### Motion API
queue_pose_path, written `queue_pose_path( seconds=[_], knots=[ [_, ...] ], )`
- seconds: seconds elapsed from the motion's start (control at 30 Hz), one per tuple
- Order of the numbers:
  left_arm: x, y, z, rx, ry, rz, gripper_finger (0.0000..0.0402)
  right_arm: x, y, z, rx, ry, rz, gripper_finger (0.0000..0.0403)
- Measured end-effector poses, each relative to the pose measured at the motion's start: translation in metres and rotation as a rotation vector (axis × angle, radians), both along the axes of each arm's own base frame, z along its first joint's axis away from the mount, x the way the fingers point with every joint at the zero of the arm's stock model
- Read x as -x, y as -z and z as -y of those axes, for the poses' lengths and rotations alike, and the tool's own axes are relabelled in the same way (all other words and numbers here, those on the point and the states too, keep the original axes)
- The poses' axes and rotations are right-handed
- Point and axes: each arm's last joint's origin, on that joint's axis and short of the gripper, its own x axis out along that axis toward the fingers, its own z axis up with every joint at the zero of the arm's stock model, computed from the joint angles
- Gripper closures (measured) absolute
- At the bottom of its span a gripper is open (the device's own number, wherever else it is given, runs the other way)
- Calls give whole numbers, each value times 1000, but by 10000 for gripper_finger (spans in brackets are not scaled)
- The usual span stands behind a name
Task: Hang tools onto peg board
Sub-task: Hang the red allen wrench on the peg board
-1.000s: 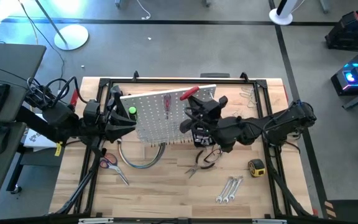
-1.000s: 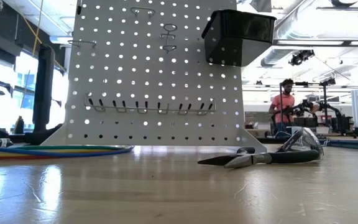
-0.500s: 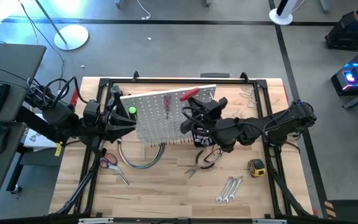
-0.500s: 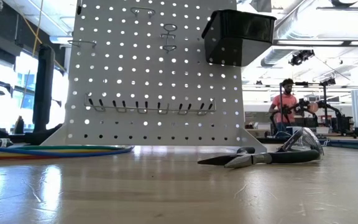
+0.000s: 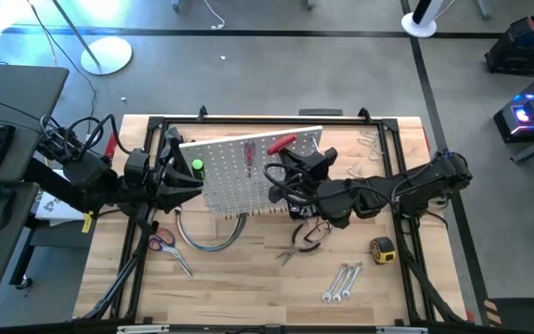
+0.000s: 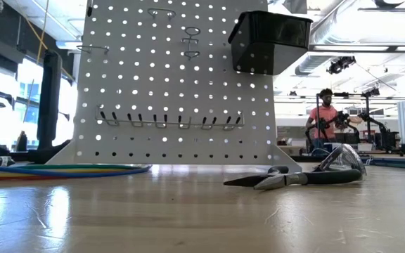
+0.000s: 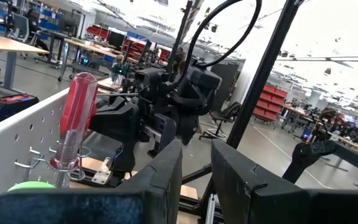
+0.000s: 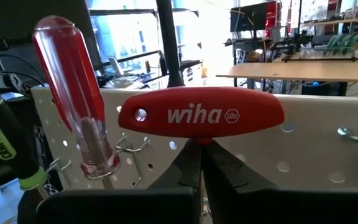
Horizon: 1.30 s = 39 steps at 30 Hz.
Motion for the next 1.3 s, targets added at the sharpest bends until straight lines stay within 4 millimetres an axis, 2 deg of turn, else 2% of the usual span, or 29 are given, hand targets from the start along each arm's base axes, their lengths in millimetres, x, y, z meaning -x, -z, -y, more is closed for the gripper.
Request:
queue_pose_path(
  seconds=[0.13,0.47,0.97,1.3],
  knots=[
    [0,0,0,9,2,0,326,1,0,-3,-4,-4,6,391],
    [0,0,0,16,16,2,326,4,0,-8,-8,20,17,325],
    [0,3,1,5,23,-23,326,5,2,-11,-18,8,17,293],
    [0,3,2,5,47,-29,326,8,5,-20,-76,-26,62,253]
  ],
)
